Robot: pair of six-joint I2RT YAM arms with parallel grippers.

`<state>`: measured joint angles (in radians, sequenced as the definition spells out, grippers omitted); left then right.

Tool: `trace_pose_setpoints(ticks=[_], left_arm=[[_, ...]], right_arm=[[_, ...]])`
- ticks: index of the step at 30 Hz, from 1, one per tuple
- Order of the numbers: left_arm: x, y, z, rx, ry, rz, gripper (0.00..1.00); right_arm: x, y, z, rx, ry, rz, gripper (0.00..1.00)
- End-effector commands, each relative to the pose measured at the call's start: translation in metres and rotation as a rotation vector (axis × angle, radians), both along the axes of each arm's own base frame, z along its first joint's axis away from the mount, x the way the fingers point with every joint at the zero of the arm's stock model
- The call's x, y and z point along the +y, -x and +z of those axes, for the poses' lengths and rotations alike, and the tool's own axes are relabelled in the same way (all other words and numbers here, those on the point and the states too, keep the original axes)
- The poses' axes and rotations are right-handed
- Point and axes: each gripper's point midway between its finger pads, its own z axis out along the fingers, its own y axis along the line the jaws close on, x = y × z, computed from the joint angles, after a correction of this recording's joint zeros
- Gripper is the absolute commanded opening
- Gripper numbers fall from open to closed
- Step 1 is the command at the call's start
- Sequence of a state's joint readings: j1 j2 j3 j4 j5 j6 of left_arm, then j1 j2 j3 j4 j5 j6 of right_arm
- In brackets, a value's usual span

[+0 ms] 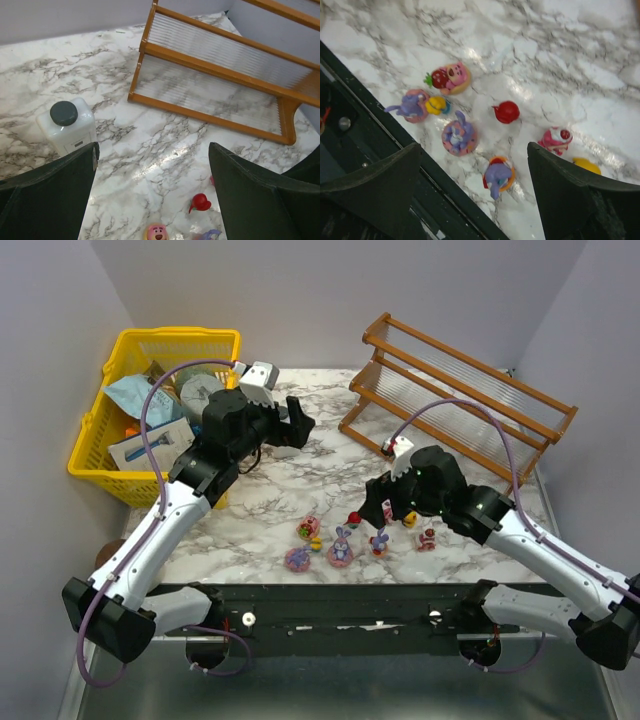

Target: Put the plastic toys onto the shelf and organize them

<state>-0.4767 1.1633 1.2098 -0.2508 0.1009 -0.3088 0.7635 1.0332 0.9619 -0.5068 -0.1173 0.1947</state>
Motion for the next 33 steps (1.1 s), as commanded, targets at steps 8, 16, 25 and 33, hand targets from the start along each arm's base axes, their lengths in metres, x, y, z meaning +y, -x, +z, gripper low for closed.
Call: trace_pose_setpoints(ticks=[8,16,25,33], left_arm=[[-0.002,0.01,0.004,-0.017,0.051,0.014,0.99],[-0.003,0.012,-0.006,0.008,0.037,0.005,0.99],[-0.002,0.013,-0.017,0.033,0.033,0.011,0.99],[-0.003,0.017,-0.029,0.055,0.013,-0.002,0.99]], right_arm=[[-0.025,0.009,-0.084,0.248,0.13,-0.259,0.73],[-0.022,0.023,-0.109,0.362,0.158,-0.269,0.6],[-0.023,0.029,-0.119,0.425,0.182,-0.313,0.38],[-0.024,0.03,-0.112,0.48,0.169,-0.393,0.03]])
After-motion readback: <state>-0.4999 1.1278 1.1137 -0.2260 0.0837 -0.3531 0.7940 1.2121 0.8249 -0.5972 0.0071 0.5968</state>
